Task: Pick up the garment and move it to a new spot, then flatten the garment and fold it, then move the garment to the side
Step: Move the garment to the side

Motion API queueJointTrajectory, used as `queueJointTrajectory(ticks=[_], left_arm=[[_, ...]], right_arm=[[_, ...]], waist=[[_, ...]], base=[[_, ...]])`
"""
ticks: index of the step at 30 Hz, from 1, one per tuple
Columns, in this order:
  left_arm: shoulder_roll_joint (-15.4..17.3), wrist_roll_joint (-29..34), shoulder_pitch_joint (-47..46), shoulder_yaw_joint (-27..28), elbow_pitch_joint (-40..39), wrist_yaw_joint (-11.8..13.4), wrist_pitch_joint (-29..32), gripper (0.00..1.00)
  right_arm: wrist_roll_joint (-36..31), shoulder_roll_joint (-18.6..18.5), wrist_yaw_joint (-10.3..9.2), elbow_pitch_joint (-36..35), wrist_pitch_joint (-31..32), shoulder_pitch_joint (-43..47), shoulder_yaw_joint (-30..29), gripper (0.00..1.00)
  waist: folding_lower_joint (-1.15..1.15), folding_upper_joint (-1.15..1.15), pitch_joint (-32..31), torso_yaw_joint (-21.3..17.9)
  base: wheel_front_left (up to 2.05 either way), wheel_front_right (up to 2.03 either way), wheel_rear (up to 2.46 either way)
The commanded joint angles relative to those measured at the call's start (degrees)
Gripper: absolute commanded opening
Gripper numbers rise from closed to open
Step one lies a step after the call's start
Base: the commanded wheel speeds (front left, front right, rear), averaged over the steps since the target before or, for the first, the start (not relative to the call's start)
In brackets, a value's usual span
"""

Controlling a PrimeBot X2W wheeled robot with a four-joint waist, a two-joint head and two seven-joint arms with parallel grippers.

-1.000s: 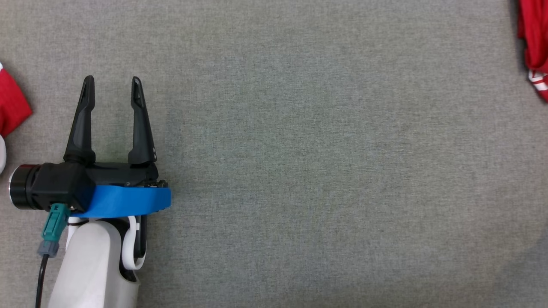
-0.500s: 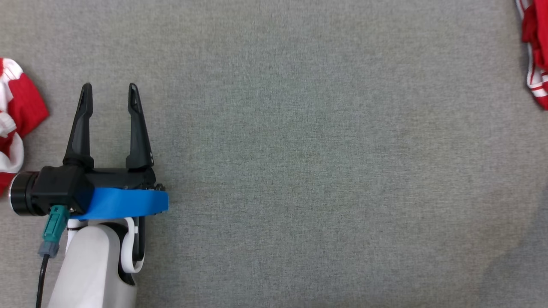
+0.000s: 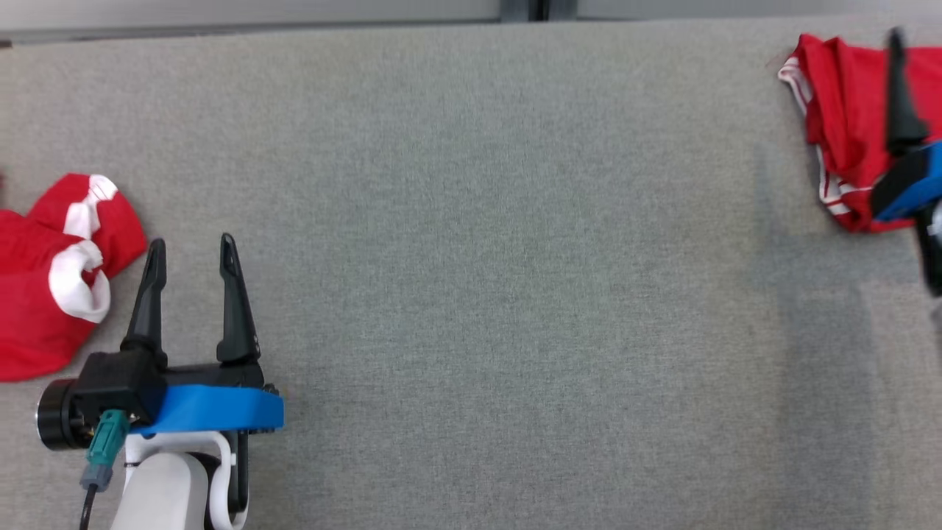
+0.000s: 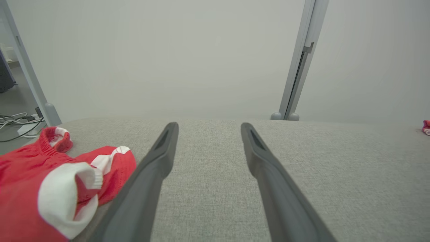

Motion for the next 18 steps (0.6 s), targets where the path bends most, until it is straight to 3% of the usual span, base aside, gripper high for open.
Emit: queueJointTrajectory(ticks=[1,9,18], left_arm=[[0.4,-0.3,1.0,0.2,0.5,0.0,-0.1,1.00],[0.4,-1.2,4.9,0.2,1.6,0.7,0.0,1.00],[0.8,-1.8,8.4,0.3,1.2,1.1,0.8,1.00]], right_arm=[[0.6,1.3,0.00,-1.3,-0.3,1.8,1.3,1.00],[3.8,7.9,0.00,-7.0,-0.6,11.4,6.6,1.00],[5.2,11.2,0.01,-12.1,0.4,20.5,6.8,1.00]], waist=[[0.01,0.00,-2.2,-1.0],[0.01,0.00,-9.0,-0.8],[0.01,0.00,-12.7,-0.7]], base=[[0.00,0.00,0.00],[0.00,0.00,0.00],[0.00,0.00,0.00]])
